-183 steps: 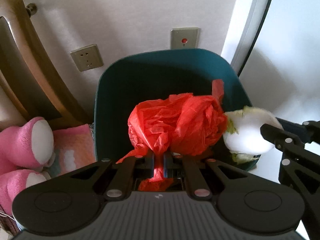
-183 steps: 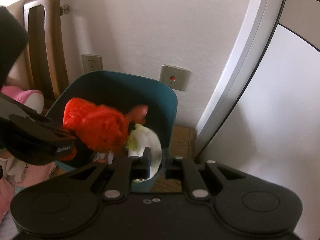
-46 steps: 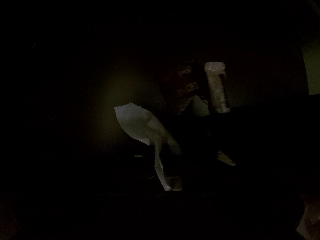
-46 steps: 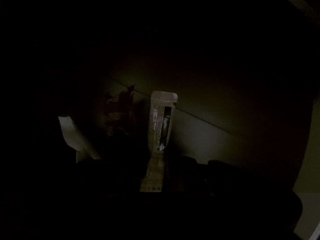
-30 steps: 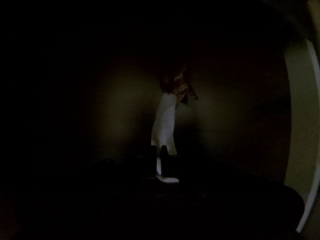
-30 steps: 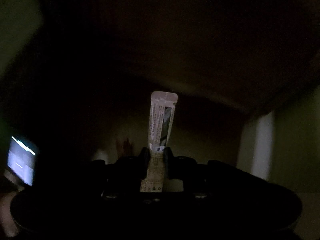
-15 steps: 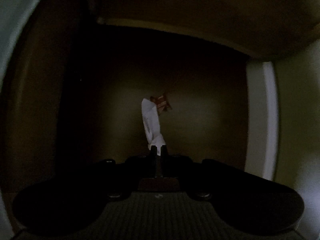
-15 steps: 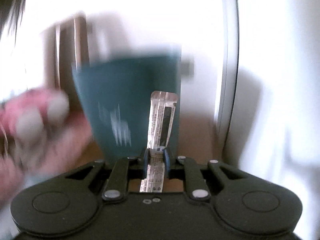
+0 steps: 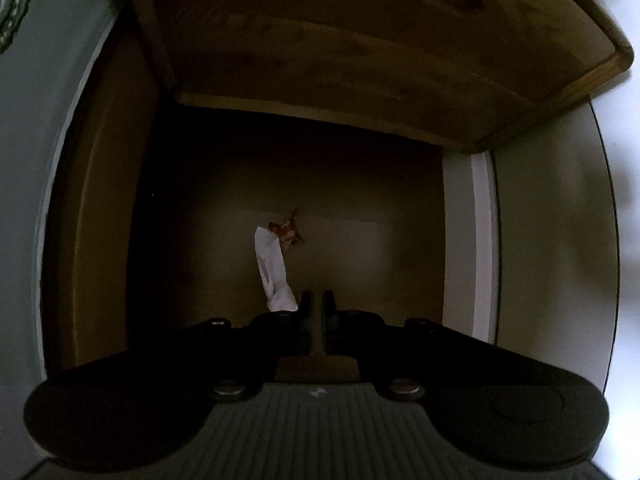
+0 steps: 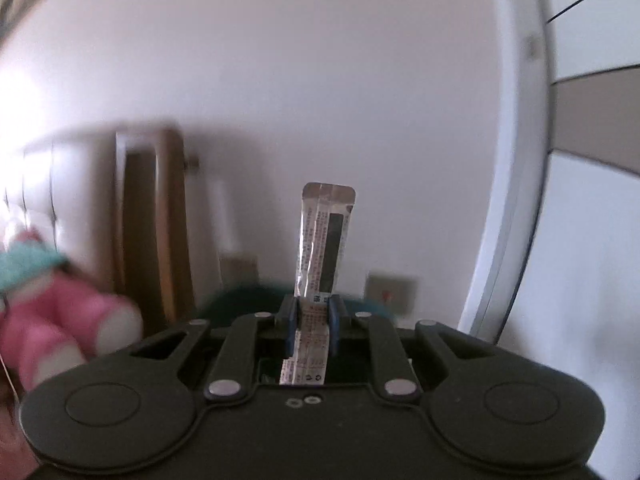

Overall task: Collect trash
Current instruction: 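Lift the paper sachet with right tool and drop it into the bin, then lower right tool back into the cubby toward the remaining trash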

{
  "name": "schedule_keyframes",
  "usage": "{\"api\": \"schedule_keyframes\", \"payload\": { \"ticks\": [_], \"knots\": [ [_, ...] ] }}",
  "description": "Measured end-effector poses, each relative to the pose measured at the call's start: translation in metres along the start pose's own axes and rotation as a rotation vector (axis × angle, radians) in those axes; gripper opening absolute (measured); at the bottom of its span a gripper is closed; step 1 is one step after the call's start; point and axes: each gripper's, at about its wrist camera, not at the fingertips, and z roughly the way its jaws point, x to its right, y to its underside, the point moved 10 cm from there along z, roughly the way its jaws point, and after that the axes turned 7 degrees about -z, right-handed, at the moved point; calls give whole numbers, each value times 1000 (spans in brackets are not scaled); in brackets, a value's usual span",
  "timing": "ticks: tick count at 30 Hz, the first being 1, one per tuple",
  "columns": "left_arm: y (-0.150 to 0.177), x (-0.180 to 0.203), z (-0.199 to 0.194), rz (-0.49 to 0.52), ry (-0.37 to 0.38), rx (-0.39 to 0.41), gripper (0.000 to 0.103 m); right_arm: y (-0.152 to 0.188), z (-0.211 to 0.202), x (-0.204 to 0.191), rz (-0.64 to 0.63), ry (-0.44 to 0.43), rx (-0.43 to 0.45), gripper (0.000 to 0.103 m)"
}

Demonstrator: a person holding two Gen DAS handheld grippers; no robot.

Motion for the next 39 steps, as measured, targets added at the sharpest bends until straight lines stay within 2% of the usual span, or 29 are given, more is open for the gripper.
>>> {"api": "schedule_keyframes", "payload": {
  "ticks": [3, 8, 12, 16, 19, 25, 28, 32, 37, 39],
  "knots": [
    [-1, 2, 0, 11, 2, 6, 3, 17, 26, 0, -12, -4, -100, 15],
    [-1, 0, -1, 32, -2, 8, 3, 31, 41, 4, -4, 21, -189, 18],
    [0, 1, 0, 48, -12, 13, 3, 37, 53, -19, -7, 21, -242, 21],
    [-1, -1, -1, 35, -8, 17, 3, 31, 42, -21, -5, 11, -228, 34],
    [-3, -2, -1, 37, -9, 24, 3, 27, 28, -26, -1, -25, -213, 32],
    [-3, -6, 4, 32, -18, 30, 3, 33, -27, -44, -12, -125, -171, 39],
    [0, -10, 10, 28, -25, 16, 4, 58, -41, -56, -8, -169, -214, 39],
    [2, -17, 19, 8, -46, 10, 4, 108, -35, -73, 8, -214, -298, 40],
    [7, -30, 42, 9, -95, 1, 4, 206, -5, -98, 61, -282, -472, 40],
    [9, -36, 56, 0, -101, -5, 4, 243, 5, -109, 63, -306, -506, 42]
  ]
}}
